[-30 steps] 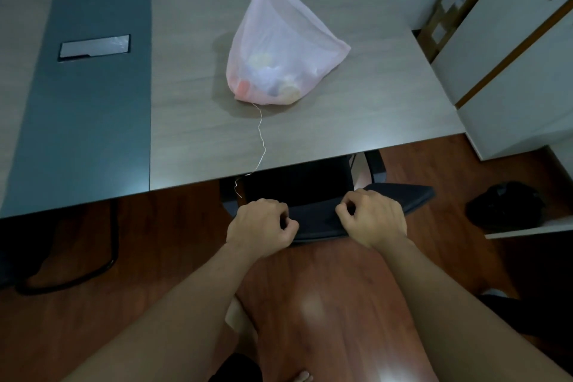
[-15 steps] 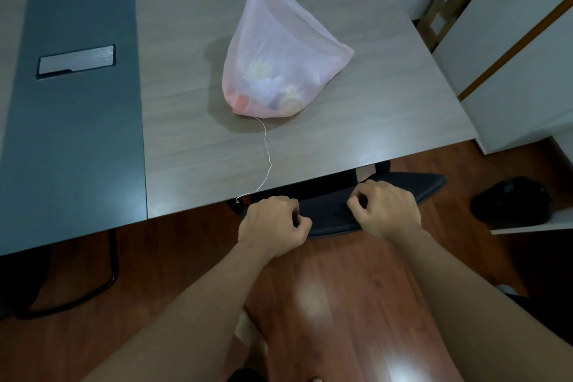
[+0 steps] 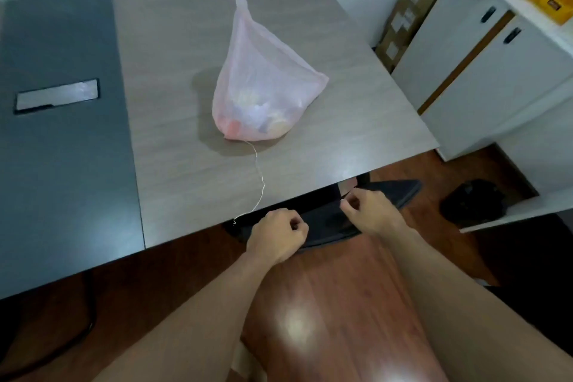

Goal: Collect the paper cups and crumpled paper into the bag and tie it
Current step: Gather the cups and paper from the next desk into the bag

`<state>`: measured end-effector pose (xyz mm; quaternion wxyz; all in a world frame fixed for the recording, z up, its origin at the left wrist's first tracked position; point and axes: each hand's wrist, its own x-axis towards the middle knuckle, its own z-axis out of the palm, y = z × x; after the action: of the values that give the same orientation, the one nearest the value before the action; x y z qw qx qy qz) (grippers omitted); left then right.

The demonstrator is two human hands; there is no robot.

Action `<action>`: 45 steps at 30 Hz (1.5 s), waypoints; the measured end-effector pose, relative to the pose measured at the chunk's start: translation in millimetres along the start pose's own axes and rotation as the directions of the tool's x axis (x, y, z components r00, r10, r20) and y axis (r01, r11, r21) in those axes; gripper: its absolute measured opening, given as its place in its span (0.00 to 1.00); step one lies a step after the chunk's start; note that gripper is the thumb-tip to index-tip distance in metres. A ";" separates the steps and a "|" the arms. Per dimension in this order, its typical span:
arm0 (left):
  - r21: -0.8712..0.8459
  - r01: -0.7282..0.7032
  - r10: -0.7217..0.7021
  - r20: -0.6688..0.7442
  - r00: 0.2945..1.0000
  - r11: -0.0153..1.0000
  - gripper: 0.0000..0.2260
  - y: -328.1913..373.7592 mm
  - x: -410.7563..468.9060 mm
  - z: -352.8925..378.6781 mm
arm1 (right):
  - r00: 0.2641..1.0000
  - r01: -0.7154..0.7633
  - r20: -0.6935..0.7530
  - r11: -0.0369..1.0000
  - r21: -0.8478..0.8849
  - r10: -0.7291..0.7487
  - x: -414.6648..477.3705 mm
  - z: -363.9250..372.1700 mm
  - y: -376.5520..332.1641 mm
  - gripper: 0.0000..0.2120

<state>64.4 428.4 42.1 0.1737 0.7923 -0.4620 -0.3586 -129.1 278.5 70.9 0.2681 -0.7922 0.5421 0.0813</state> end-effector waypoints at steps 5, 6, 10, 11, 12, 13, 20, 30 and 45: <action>-0.247 -0.015 0.015 -0.002 1.000 0.969 0.08 -11.2 21.8 -53.1 | 0.995 -0.043 -0.087 0.998 0.046 0.047 -8.2 -36.4 -22.5 0.13; -0.267 -0.030 0.020 -0.039 0.999 0.963 0.08 -11.9 25.2 -70.4 | 0.993 -0.049 -0.103 0.997 0.059 0.055 -7.7 -45.8 -26.6 0.13; -0.348 -0.080 0.032 -0.142 0.989 0.934 0.08 -10.1 41.5 -145.5 | 0.985 -0.054 -0.157 0.991 0.121 0.073 2.5 -84.6 -47.7 0.11; -0.360 -0.100 0.043 -0.163 0.986 0.927 0.08 -9.4 47.1 -163.3 | 0.983 -0.052 -0.170 0.990 0.131 0.074 8.0 -92.6 -53.7 0.11; -0.361 -0.114 0.048 -0.185 0.982 0.926 0.08 -6.5 50.9 -181.5 | 0.981 -0.044 -0.181 0.989 0.142 0.070 14.8 -99.7 -60.2 0.11; -0.364 -0.125 0.049 -0.212 0.976 0.923 0.09 -4.3 56.5 -197.8 | 0.980 -0.034 -0.191 0.988 0.152 0.063 22.6 -106.2 -66.6 0.11; -0.427 -0.119 -0.022 -0.311 0.950 0.896 0.11 20.0 112.1 -278.5 | 0.978 0.046 -0.209 0.970 0.240 0.005 112.9 -135.4 -104.2 0.10; -0.531 -0.031 -0.228 -0.415 0.881 0.847 0.13 58.8 276.0 -323.9 | 0.999 0.041 -0.002 0.944 0.326 -0.043 317.9 -135.4 -111.0 0.25; -0.444 0.226 -0.404 -0.362 0.840 0.867 0.19 101.5 431.4 -316.0 | 0.862 -0.471 0.441 0.714 0.519 0.249 456.2 -111.1 -107.6 0.30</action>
<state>369.2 -11.0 143.4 0.3634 0.8691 -0.1911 -0.2758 132.0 -121.6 9.4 0.5767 -0.5128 0.6298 0.0886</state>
